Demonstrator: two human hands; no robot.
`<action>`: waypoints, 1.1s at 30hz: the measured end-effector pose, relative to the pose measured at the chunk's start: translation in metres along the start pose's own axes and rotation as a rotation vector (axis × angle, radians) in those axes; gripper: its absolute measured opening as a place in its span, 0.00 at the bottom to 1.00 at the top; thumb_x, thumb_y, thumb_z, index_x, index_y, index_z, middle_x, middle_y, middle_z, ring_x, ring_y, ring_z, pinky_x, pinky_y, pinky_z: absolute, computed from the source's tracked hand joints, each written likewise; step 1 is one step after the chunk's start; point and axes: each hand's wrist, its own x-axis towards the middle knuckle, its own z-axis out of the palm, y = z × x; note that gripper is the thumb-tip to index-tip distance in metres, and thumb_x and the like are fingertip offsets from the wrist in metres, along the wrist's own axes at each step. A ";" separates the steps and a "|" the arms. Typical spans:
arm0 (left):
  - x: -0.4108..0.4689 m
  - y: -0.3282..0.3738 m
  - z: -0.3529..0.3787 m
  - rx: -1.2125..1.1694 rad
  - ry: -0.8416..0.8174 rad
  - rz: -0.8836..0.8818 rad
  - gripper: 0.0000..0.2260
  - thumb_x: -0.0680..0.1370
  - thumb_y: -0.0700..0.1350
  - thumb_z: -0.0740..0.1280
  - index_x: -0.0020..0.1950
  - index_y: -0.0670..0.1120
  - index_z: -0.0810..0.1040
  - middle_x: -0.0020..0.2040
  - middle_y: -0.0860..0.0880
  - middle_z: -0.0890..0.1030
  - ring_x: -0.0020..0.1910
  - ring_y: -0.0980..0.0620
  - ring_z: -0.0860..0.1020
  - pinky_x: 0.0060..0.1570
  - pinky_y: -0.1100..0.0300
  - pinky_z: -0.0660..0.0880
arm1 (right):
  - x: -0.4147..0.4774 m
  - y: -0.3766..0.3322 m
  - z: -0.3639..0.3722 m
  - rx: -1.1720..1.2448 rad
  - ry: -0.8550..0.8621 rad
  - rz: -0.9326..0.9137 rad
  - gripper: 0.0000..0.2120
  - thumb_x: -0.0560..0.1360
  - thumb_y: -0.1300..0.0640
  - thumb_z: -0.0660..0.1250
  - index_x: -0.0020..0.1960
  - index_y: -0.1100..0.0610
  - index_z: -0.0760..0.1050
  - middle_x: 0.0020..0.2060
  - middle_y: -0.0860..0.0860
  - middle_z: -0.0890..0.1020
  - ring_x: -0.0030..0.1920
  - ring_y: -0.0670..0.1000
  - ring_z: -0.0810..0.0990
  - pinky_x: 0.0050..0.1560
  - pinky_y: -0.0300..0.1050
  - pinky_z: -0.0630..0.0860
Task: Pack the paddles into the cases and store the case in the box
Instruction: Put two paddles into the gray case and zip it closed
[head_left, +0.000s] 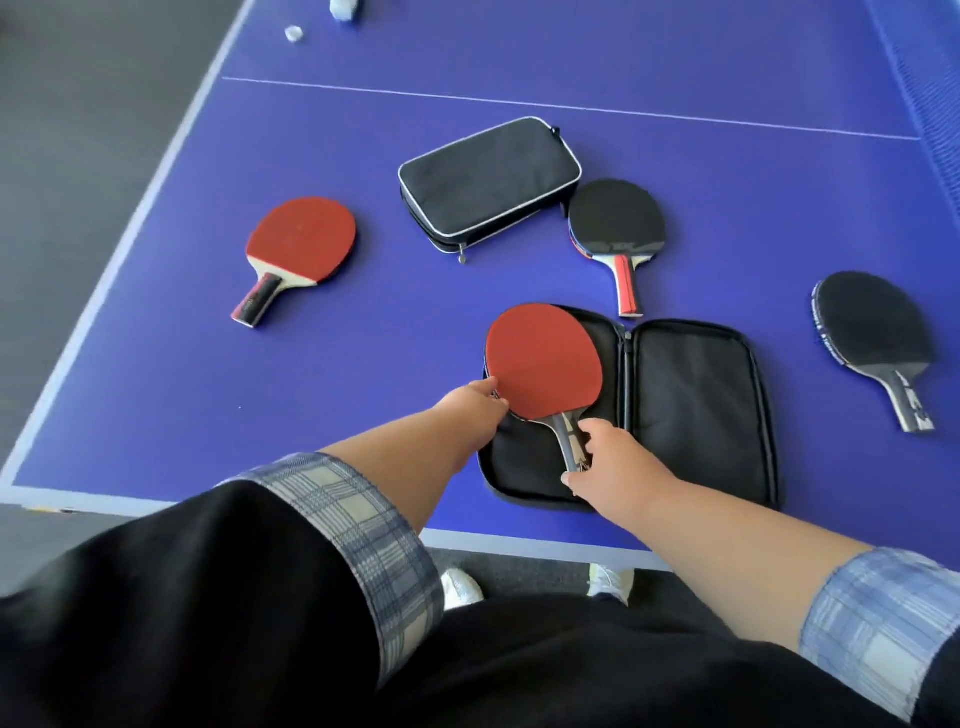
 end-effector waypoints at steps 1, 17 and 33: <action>0.000 0.001 -0.001 0.016 -0.021 -0.001 0.18 0.82 0.47 0.58 0.72 0.56 0.69 0.44 0.52 0.77 0.40 0.52 0.76 0.37 0.61 0.71 | 0.000 -0.003 -0.001 -0.034 -0.017 0.019 0.36 0.74 0.50 0.73 0.76 0.56 0.62 0.65 0.55 0.75 0.60 0.55 0.78 0.59 0.52 0.77; 0.022 -0.006 0.012 0.180 -0.035 0.009 0.27 0.82 0.46 0.58 0.78 0.63 0.53 0.63 0.51 0.76 0.61 0.46 0.74 0.60 0.52 0.72 | 0.014 0.019 0.005 0.259 -0.086 0.064 0.23 0.70 0.55 0.76 0.60 0.57 0.71 0.51 0.54 0.82 0.49 0.55 0.82 0.46 0.49 0.80; 0.025 -0.005 0.024 0.286 0.011 0.018 0.27 0.81 0.46 0.55 0.78 0.62 0.52 0.50 0.52 0.77 0.35 0.51 0.71 0.32 0.59 0.68 | 0.018 0.027 0.010 0.070 -0.055 0.001 0.26 0.66 0.43 0.77 0.55 0.53 0.70 0.46 0.50 0.79 0.43 0.53 0.81 0.47 0.54 0.80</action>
